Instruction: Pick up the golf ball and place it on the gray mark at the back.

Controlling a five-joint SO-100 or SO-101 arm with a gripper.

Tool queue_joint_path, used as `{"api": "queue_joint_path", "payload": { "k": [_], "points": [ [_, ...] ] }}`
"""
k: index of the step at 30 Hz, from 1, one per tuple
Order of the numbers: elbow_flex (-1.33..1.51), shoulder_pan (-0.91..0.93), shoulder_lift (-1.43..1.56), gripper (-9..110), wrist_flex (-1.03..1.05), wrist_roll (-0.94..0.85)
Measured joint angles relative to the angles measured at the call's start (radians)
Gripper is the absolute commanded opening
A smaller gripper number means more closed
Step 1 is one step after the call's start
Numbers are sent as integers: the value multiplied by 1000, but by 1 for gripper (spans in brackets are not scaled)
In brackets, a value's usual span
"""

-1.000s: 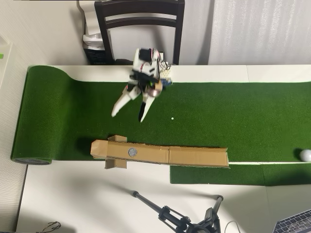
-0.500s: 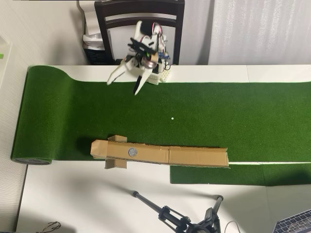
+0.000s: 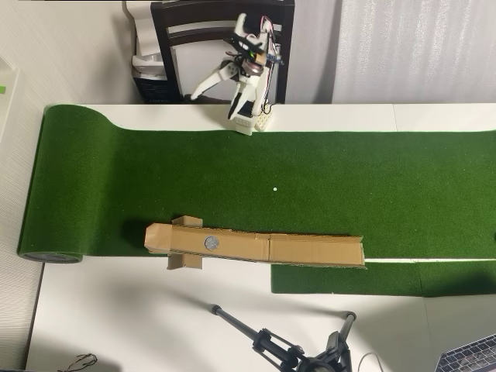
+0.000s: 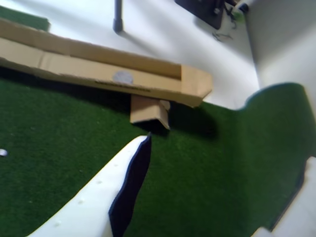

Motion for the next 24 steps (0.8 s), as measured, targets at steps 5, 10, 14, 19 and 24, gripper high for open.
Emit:
{"api": "queue_joint_path", "payload": {
  "k": [5, 10, 14, 19, 24],
  "points": [
    [282, 2, 242, 49, -103, 0],
    [534, 2, 471, 48, -187, 0],
    [709, -17, 541, 48, -221, 0],
    [857, -140, 546, 48, -299, 2],
    [999, -235, 538, 48, -430, 5]
  ]
}}
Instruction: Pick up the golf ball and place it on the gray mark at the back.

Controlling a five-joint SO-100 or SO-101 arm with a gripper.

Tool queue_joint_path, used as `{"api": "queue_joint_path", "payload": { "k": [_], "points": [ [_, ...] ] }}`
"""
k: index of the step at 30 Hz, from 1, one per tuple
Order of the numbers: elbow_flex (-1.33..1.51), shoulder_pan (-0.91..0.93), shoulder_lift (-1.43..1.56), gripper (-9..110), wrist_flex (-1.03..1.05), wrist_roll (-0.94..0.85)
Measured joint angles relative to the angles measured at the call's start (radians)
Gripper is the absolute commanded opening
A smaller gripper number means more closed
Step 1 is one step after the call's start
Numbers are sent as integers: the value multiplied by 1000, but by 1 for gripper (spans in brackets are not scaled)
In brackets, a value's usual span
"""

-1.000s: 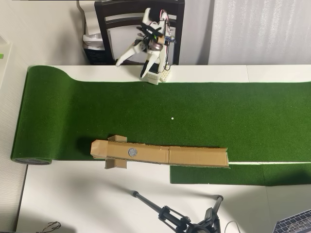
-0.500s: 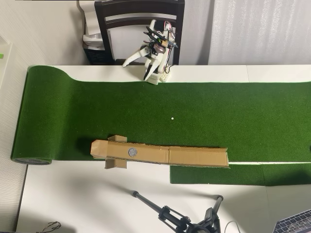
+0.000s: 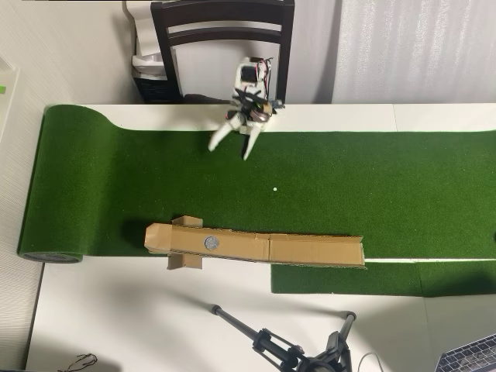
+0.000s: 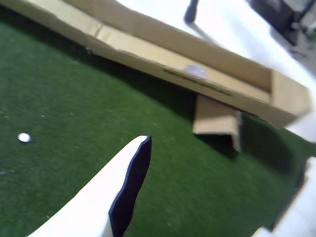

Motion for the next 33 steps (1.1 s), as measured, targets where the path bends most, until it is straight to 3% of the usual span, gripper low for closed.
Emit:
{"api": "queue_joint_path", "payload": {
  "k": [10, 33],
  "points": [
    [181, -97, -8, 48, -138, 57],
    [388, -166, -8, 47, -140, 164]
  ]
}}
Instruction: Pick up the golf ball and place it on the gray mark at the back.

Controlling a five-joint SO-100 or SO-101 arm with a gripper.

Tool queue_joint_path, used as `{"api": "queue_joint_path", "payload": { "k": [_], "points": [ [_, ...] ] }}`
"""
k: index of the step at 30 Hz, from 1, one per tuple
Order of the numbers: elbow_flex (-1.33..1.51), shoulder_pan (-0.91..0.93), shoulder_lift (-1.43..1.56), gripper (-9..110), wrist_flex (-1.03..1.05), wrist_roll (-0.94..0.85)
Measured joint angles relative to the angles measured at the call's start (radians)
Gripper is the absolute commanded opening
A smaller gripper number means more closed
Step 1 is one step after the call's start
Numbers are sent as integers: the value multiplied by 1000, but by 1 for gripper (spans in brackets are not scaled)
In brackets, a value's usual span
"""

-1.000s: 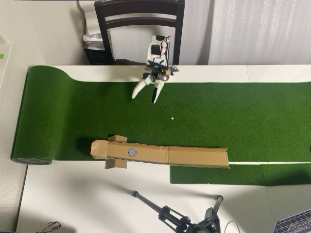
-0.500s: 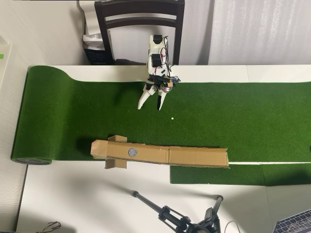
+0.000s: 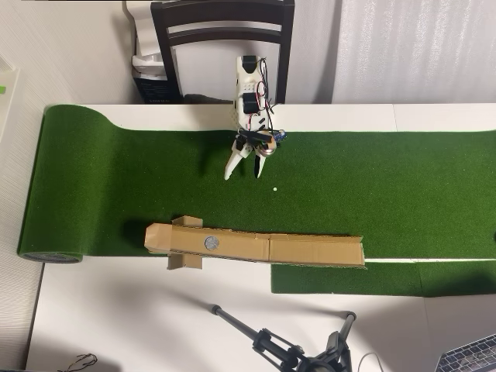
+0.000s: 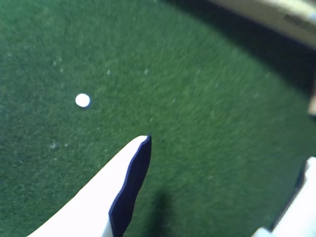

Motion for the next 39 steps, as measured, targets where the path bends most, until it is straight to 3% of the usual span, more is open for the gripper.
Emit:
{"api": "queue_joint_path", "payload": {
  "k": [14, 31, 39],
  "points": [
    [9, 0, 0, 33, 189, 210],
    [9, -2, 0, 7, 313, 259],
    [9, -5, 14, 5, 354, 291]
  ]
}}
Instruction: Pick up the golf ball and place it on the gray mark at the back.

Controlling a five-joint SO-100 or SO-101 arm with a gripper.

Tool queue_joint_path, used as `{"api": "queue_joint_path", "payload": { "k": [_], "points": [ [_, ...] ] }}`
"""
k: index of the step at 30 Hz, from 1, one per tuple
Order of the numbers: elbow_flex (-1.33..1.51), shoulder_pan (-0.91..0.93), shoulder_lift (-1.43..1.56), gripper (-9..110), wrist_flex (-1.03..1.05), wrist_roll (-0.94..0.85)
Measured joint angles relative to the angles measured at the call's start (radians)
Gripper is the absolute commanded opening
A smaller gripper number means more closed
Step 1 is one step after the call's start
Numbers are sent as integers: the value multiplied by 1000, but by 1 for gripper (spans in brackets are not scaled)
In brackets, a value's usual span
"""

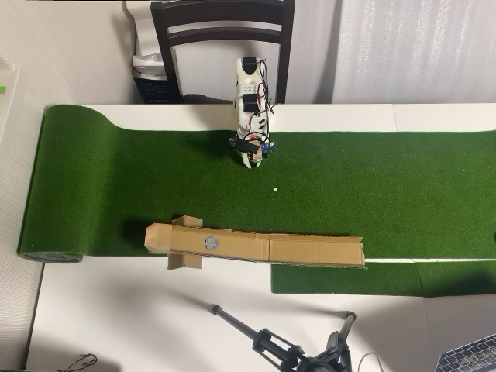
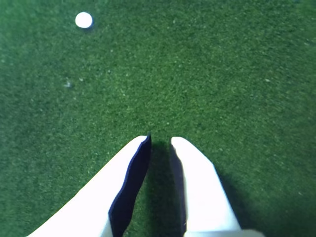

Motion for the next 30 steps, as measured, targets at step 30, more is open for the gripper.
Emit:
{"api": "queue_joint_path", "payload": {
  "k": [30],
  "points": [
    [0, 178, 2, 1, 0, 3]
  ]
}}
